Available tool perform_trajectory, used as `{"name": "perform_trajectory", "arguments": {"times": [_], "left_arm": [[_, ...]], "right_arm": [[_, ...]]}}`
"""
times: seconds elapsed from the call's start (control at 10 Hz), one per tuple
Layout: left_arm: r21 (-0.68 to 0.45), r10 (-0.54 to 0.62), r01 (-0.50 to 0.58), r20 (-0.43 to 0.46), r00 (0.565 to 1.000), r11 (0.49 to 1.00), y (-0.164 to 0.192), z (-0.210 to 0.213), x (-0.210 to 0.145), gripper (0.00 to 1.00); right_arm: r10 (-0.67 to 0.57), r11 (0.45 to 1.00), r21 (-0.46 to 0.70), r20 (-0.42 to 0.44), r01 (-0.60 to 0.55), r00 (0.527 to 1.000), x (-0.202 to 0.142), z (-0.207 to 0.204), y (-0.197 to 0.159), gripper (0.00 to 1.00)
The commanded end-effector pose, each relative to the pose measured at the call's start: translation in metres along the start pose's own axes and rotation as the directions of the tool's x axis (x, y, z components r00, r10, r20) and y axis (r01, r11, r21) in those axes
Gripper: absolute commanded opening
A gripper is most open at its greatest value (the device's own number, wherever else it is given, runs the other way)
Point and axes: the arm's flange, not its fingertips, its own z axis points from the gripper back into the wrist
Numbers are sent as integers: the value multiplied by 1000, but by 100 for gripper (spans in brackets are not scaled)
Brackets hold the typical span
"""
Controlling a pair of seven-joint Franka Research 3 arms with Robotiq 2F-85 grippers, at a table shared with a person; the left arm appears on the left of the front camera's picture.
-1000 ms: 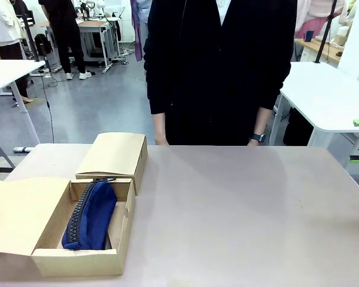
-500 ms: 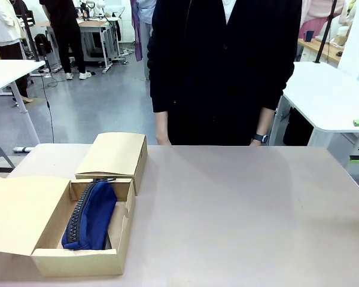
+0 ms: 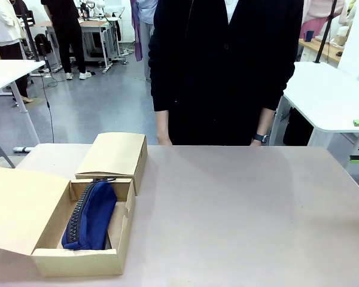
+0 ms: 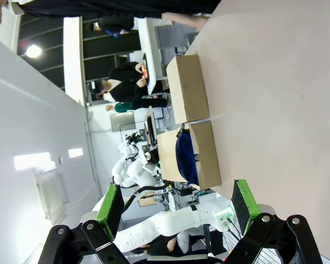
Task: Place items inside the box.
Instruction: Close the lid of the Mailer Box closest to the robot.
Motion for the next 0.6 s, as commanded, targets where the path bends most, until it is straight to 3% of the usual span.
{"name": "perform_trajectory", "arguments": {"times": [0.0, 0.3, 0.5], "left_arm": [[62, -95, 93, 27, 995, 994, -25, 7, 27, 100], [63, -224, 222, 27, 974, 973, -25, 19, 71, 100], [40, -215, 214, 52, 975, 976, -31, 9, 90, 100]], "right_arm": [[0, 1000, 16, 5, 0, 1000, 0, 0, 3, 100], [0, 1000, 16, 5, 0, 1000, 0, 0, 3, 100], [0, 1000, 16, 5, 0, 1000, 0, 0, 3, 100]]}}
